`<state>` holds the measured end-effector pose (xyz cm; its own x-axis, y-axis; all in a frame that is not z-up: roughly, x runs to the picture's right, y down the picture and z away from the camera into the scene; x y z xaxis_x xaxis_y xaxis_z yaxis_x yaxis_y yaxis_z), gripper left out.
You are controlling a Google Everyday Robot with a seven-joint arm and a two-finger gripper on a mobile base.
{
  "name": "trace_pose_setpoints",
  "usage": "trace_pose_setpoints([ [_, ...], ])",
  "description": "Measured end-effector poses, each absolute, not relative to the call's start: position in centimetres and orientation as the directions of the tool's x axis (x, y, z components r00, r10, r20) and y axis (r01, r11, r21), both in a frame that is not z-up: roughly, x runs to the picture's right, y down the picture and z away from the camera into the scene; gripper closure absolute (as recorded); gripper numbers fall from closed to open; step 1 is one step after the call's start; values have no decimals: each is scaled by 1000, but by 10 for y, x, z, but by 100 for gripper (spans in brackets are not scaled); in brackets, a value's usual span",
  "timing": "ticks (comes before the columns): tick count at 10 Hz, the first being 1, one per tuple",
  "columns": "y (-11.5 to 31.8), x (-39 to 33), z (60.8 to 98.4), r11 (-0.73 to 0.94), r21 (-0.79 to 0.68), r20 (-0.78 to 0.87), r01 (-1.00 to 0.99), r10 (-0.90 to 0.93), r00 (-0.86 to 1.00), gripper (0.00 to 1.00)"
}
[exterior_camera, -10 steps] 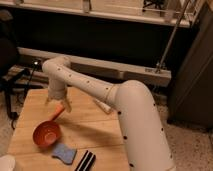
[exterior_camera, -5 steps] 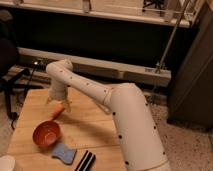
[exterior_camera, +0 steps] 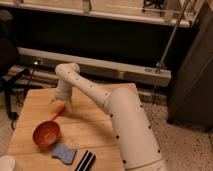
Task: Place the pepper on the white sponge
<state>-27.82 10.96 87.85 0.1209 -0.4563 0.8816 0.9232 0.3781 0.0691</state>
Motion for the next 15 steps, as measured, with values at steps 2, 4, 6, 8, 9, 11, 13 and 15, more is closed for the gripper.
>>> trace_pose_setpoints([
  [2,105,-275,890,407,96,888,908,-447,106,20],
  [4,98,-272,895,411,118,893,904,-443,85,20],
  [6,90,-270,894,378,135,896,916,-441,50,20],
  [8,80,-272,890,335,146,896,931,-443,19,20],
  [9,76,-276,887,318,147,896,937,-443,10,20],
  [11,73,-292,881,297,149,897,943,-441,-3,20],
  [13,74,-298,880,292,139,897,946,-442,5,20],
  [15,85,-317,874,274,99,899,957,-436,32,20],
])
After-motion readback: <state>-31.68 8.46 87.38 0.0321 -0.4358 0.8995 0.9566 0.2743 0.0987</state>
